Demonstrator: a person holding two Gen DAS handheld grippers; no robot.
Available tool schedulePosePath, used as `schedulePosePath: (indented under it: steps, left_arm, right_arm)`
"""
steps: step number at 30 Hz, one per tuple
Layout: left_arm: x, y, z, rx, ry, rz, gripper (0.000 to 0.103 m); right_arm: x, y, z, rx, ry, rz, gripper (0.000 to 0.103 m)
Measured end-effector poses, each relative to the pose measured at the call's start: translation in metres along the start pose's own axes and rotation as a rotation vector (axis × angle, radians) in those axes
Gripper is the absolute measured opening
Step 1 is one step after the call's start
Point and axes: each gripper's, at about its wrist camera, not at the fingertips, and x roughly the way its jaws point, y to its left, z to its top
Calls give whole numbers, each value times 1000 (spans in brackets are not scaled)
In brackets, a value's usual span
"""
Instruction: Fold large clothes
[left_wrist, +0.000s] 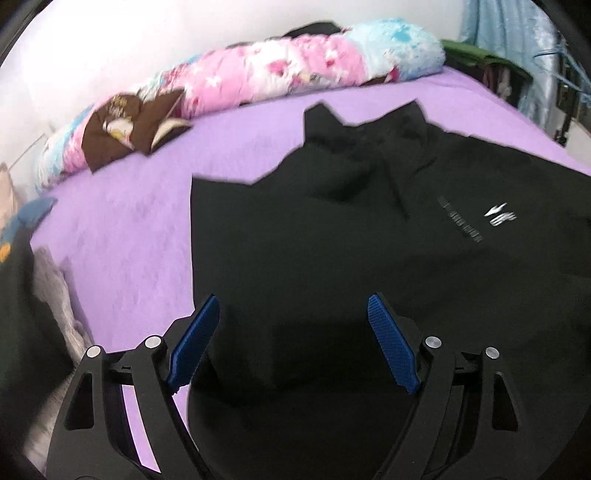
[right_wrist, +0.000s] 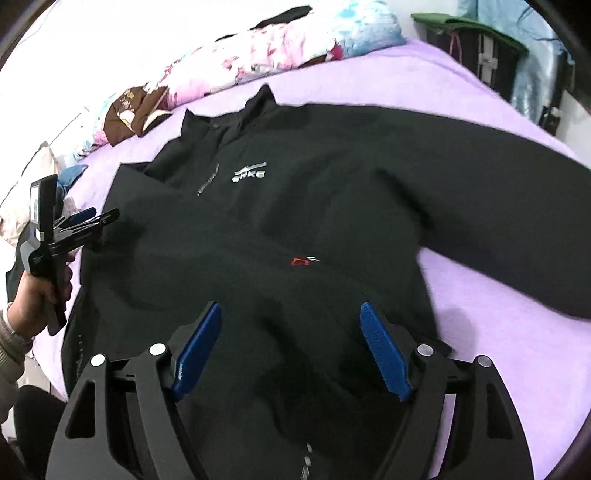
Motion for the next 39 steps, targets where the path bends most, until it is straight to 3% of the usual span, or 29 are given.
schedulePosePath:
  steps: [5, 8, 12, 15, 20, 25, 28, 32, 39]
  left_arm:
    - [26, 12, -15, -56, 37, -17, 81]
    - [36, 19, -19, -91, 53, -45, 82]
    - [40, 15, -24, -77, 48, -36, 83]
    - [26, 14, -21, -86, 48, -24, 81]
    - [-11, 3, -15, -77, -14, -61, 81]
    - [-41, -32, -9, -58, -34, -113, 81]
    - [-56, -52, -7, -77, -47, -149, 82]
    - [-69, -81, -3, -70, -44, -197, 82]
    - [-91, -131, 4, -22, -57, -258, 82]
  right_arm:
    - [46, -16, -16, 52, 82, 1, 76]
    - [60, -18, -22, 28, 86, 7, 77]
    - [67, -2, -26, -64, 81, -29, 92]
    - [63, 2, -26, -77, 73, -42, 93]
    - [16, -16, -20, 56, -23, 41, 93]
    - [-31, -51, -25, 199, -134, 68, 93]
    - [-52, -84, -32, 339, -181, 73, 94]
    - [-78, -136, -53, 573, -239, 155, 97]
    - [-139, -221, -86, 763, -415, 104, 97]
